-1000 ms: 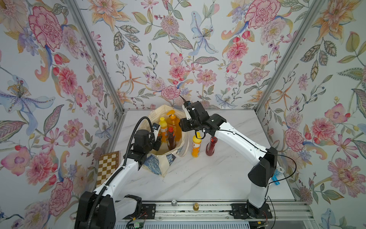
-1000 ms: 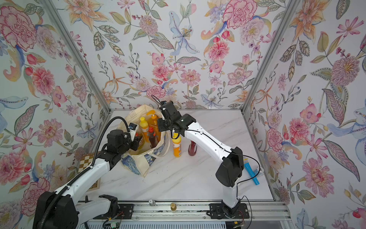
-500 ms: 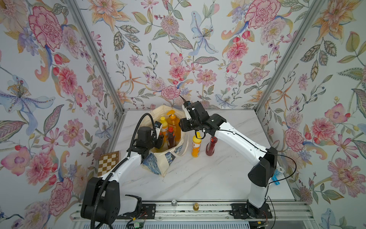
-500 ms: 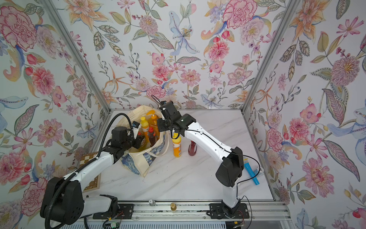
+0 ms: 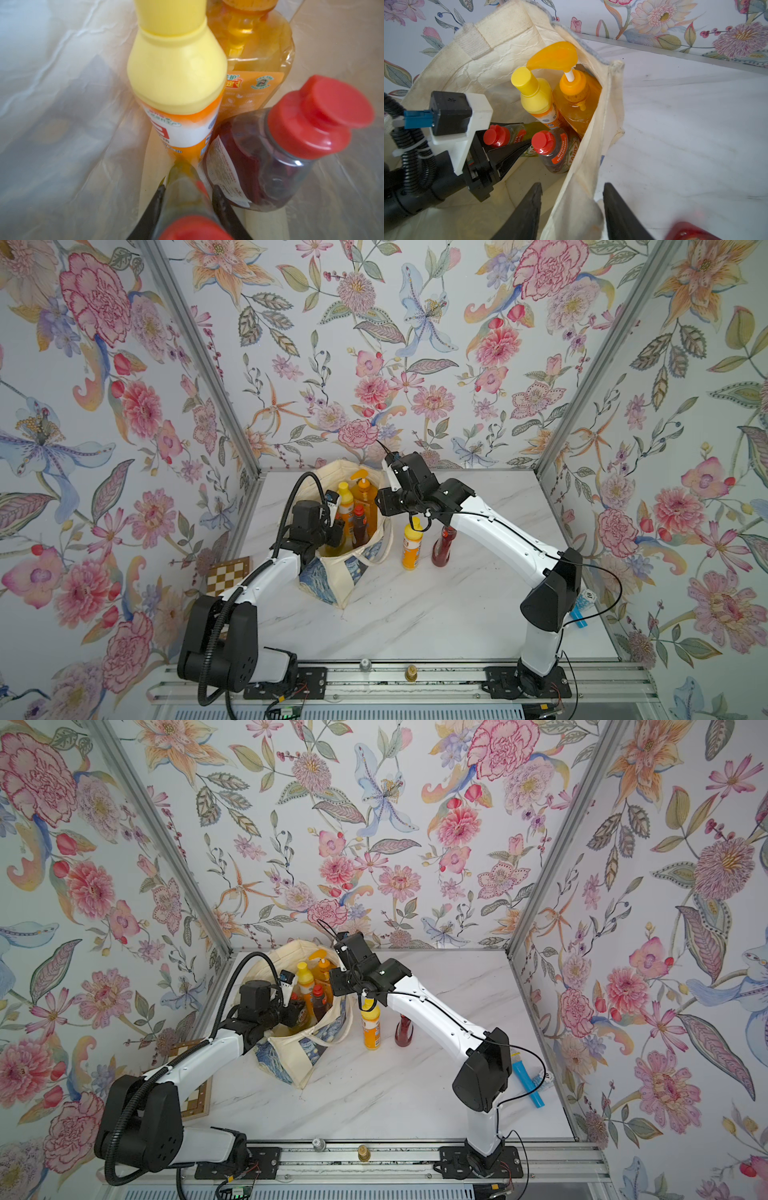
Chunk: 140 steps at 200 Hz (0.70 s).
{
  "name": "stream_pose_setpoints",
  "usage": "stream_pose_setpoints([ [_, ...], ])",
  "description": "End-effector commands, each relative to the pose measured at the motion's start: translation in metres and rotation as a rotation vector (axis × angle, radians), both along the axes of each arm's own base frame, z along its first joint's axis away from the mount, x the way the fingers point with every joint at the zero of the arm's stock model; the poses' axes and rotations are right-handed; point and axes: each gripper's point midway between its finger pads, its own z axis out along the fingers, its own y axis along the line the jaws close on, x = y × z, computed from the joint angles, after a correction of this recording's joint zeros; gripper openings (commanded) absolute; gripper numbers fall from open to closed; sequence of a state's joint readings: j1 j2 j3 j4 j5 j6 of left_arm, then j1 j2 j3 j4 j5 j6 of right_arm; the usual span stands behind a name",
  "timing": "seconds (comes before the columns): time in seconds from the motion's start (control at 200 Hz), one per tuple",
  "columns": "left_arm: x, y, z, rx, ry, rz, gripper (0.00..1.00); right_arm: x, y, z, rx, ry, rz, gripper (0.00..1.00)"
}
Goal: Pack dish soap into the shopping bag
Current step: Place the bottle of dish soap in the shopping bag.
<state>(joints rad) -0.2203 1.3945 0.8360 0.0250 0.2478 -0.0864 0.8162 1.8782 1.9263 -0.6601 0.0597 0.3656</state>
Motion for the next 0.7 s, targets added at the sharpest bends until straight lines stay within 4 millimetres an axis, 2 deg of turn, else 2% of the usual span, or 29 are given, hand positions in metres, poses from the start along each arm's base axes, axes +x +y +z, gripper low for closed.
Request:
stream_pose_setpoints([
  [0.0,0.009,0.01,0.025,-0.025,-0.041,0.069,0.0,0.0,0.003,-0.005,-0.008,0.004,0.014,0.51],
  [0.14,0.002,0.009,0.041,-0.061,-0.043,0.078,0.0,-0.002,0.003,-0.003,-0.009,0.0,0.014,0.5],
  [0.32,-0.004,0.006,0.07,-0.122,-0.09,0.076,0.0,-0.005,0.002,-0.004,-0.022,-0.009,0.014,0.51],
  [0.41,-0.006,0.003,0.077,-0.144,-0.104,0.064,0.0,-0.007,0.002,-0.006,-0.031,-0.009,0.012,0.51],
  [0.53,-0.006,0.005,0.071,-0.128,-0.105,0.07,0.0,-0.009,0.002,-0.01,-0.037,-0.004,0.012,0.51],
  [0.696,0.001,0.008,0.049,-0.087,-0.072,0.085,0.0,-0.011,0.005,-0.013,-0.041,0.002,0.023,0.51],
])
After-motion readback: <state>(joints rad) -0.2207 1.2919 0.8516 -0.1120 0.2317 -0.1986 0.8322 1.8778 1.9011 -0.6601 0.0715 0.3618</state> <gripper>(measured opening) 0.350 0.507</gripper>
